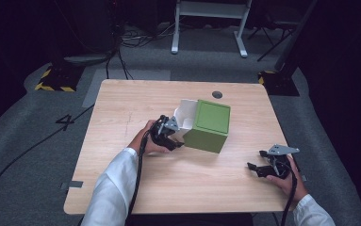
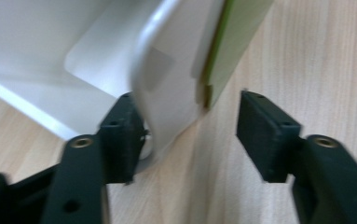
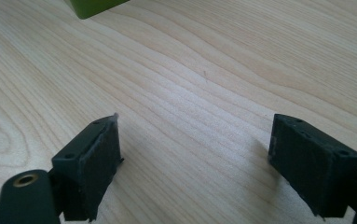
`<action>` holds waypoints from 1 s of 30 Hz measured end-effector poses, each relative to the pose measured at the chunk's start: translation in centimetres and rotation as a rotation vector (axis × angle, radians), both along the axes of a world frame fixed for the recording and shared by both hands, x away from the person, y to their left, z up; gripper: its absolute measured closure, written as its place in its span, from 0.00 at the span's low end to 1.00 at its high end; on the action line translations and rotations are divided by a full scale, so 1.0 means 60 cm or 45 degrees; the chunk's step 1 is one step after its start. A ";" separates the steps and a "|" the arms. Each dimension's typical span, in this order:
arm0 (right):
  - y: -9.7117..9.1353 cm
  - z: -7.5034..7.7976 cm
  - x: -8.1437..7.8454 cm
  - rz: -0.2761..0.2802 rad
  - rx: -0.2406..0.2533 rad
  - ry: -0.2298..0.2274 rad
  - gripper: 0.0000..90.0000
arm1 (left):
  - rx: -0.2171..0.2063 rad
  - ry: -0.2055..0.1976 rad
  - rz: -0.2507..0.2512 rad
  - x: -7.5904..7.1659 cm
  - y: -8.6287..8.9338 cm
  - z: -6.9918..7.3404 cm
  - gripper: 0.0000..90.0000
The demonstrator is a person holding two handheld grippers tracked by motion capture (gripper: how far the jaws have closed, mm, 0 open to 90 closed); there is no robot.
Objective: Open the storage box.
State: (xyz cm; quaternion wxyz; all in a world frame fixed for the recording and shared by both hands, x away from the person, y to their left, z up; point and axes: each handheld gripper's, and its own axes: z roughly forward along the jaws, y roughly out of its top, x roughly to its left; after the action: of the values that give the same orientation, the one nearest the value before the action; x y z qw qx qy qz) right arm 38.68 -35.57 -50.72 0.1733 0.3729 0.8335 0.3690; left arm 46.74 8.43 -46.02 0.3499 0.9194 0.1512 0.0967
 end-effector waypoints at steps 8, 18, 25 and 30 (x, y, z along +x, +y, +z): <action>0.000 0.000 0.000 0.001 0.001 0.000 0.18 | -0.026 -0.013 0.011 0.007 0.018 0.000 0.66; 0.000 0.000 0.000 0.001 0.001 0.000 0.18 | -0.052 -0.007 0.030 0.014 0.046 -0.001 0.72; 0.000 0.000 0.000 0.001 0.001 0.000 0.18 | -0.051 -0.003 0.035 0.015 0.058 0.000 0.72; 0.000 0.000 0.000 0.000 0.001 0.000 0.18 | -0.052 -0.002 0.034 0.018 0.068 0.000 0.72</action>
State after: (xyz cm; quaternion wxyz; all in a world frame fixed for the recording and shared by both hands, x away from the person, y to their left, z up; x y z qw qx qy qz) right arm 38.66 -35.58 -50.72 0.1731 0.3729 0.8335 0.3692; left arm 47.80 12.52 -46.00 0.3675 0.9099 0.1650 0.0990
